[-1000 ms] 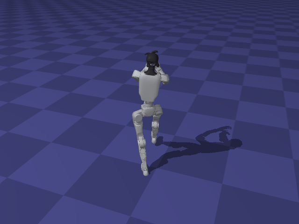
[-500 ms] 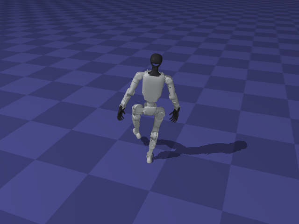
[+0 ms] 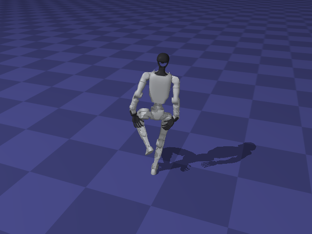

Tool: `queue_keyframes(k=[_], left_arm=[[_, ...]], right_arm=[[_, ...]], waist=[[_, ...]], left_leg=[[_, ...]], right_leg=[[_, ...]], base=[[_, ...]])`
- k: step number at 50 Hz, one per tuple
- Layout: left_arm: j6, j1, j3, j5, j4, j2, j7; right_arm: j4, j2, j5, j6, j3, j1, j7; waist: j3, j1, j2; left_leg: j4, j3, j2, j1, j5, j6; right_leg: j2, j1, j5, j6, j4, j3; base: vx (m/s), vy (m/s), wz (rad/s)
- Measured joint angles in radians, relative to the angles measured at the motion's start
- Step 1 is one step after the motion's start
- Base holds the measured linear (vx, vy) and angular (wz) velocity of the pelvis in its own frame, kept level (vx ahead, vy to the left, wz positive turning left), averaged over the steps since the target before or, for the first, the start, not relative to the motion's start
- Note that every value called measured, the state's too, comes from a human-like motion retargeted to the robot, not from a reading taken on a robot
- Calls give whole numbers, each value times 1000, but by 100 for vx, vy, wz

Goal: Kungfu

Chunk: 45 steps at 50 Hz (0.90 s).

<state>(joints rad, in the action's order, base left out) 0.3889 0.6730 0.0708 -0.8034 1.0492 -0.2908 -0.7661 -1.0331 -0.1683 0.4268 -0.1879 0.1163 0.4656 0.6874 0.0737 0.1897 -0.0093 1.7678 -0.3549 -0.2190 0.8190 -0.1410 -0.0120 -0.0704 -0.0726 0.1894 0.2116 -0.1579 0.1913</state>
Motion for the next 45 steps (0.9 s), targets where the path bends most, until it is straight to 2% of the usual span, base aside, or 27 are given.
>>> queue_keyframes(k=[3,5,8,10,13,15,18,20,22,23,25,27,28,29,30,32,34,35,36,37,38,40,42,43,45], left_arm=[[-65,-98,-64,-103,-18,-69,107],[-135,-180,-110,-88,-23,-119,221],[-249,-332,-180,45,-40,-177,344],[-276,-458,-221,172,-68,-197,399],[-231,-672,-218,435,-157,-212,436],[-198,-810,-178,588,-238,-196,453],[-192,-973,-92,708,-399,-141,474],[-195,-1038,-54,734,-520,-101,488],[-178,-1077,-34,739,-628,-61,523],[-163,-1090,-27,742,-675,-39,552],[-130,-1104,3,759,-752,4,628],[-89,-1108,32,801,-796,42,681],[-65,-1107,44,830,-807,61,687],[-38,-1106,62,863,-808,83,677],[-10,-1105,82,898,-803,106,660],[46,-1094,148,965,-749,152,564],[82,-1077,218,1019,-636,193,423],[85,-1072,241,1040,-568,205,347],[80,-1072,247,1039,-486,226,263],[64,-1076,257,1069,-430,223,187],[26,-1088,275,1163,-429,170,126],[0,-1064,290,1272,-421,136,72],[42,-1032,292,1268,-407,166,106],[92,-1014,286,1208,-369,225,152],[119,-1006,250,1143,-323,279,220]], right_arm=[[-13,-21,50,-17,0,-2,-62],[-45,-21,89,17,-10,-9,-116],[-105,-16,94,88,-46,-12,-182],[-135,-12,62,123,-86,-17,-230],[-137,-6,-50,164,-164,-41,-357],[-107,1,-146,151,-216,-68,-463],[-19,7,-317,46,-268,-134,-570],[47,8,-435,-34,-277,-202,-585],[105,7,-551,-93,-254,-292,-551],[130,9,-603,-111,-237,-341,-519],[165,24,-703,-138,-187,-445,-421],[171,57,-824,-132,-111,-555,-281],[168,79,-885,-107,-73,-608,-211],[163,102,-949,-74,-29,-655,-144],[158,125,-1013,-37,18,-697,-80],[156,170,-1135,44,131,-744,32],[136,213,-1188,116,225,-760,135],[115,234,-1181,143,263,-769,180],[98,245,-1139,181,263,-779,191],[84,248,-1100,206,269,-783,190],[81,237,-1066,205,287,-778,165],[89,233,-1005,140,302,-754,113],[100,216,-972,85,318,-745,71],[104,206,-971,58,329,-752,51],[117,166,-965,-10,348,-770,-19]], waist=[[22,12,-13],[31,25,-18],[48,27,-28],[48,23,-33],[33,21,-30],[24,15,-24],[10,-6,-7],[-4,-23,15],[-28,-40,51],[-42,-49,72],[-70,-65,112],[-107,-95,136],[-129,-117,140],[-148,-135,137],[-165,-150,128],[-193,-158,109],[-194,-87,122],[-188,-59,122],[-212,-28,197],[-227,-17,245],[-224,-44,240],[-209,-76,193],[-206,-69,184],[-205,-63,186],[-189,-47,179]], left_leg=[[81,-4,19,-50,-16,-4],[91,11,27,-53,-19,13],[4,35,83,-24,-3,0],[-99,43,108,-3,5,-10],[-320,39,115,15,30,-20],[-505,31,118,19,59,-28],[-825,38,132,10,147,-65],[-1054,82,142,-8,247,-107],[-1259,201,149,-29,329,-155],[-1337,269,143,-37,337,-167],[-1430,453,134,-46,302,-148],[-1455,643,121,-83,300,-161],[-1457,693,101,-113,324,-196],[-1450,656,79,-134,242,-225],[-1439,574,54,-150,108,-250],[-1285,392,-18,-97,-72,-221],[-1121,419,27,3,-140,-187],[-1079,384,39,41,-176,-163],[-994,461,11,99,-230,-173],[-921,499,-12,142,-278,-174],[-871,456,-25,156,-313,-159],[-823,369,-32,169,-342,-117],[-797,344,-35,166,-370,-89],[-795,340,-44,159,-379,-82],[-817,319,-50,124,-382,-73]], right_leg=[[19,-9,17,-6,2,9],[24,-8,26,-12,5,22],[29,4,34,-27,17,20],[29,17,39,-36,25,11],[20,46,45,-51,39,-12],[12,61,49,-62,46,-42],[0,69,54,-71,46,-116],[-13,68,60,-72,38,-188],[-34,58,72,-75,10,-281],[-46,47,80,-78,-12,-330],[-55,5,99,-89,-75,-407],[-41,-67,136,-117,-187,-452],[-29,-113,160,-141,-258,-470],[0,-171,181,-179,-342,-471],[39,-233,201,-222,-431,-464],[81,-356,184,-306,-576,-421],[126,-451,165,-364,-665,-317],[150,-505,170,-375,-708,-277],[137,-487,175,-340,-683,-146],[137,-480,184,-315,-666,-67],[161,-494,201,-311,-661,-93],[171,-537,223,-346,-665,-219],[172,-535,201,-355,-624,-240],[176,-520,177,-360,-582,-231],[170,-477,128,-389,-492,-263]], base=[[22,-14,39],[19,-13,45],[21,-7,11],[26,-6,-17],[19,-3,-36],[19,-2,-72],[27,1,-126],[23,11,-196],[17,25,-254],[34,31,-287],[42,38,-322],[32,51,-399],[20,64,-433],[12,75,-428],[5,72,-395],[14,65,-289],[25,67,-116],[2,58,-46],[-3,53,-26],[4,49,-58],[12,42,-128],[19,33,-141],[20,40,-81],[15,38,-69],[17,36,-54]])
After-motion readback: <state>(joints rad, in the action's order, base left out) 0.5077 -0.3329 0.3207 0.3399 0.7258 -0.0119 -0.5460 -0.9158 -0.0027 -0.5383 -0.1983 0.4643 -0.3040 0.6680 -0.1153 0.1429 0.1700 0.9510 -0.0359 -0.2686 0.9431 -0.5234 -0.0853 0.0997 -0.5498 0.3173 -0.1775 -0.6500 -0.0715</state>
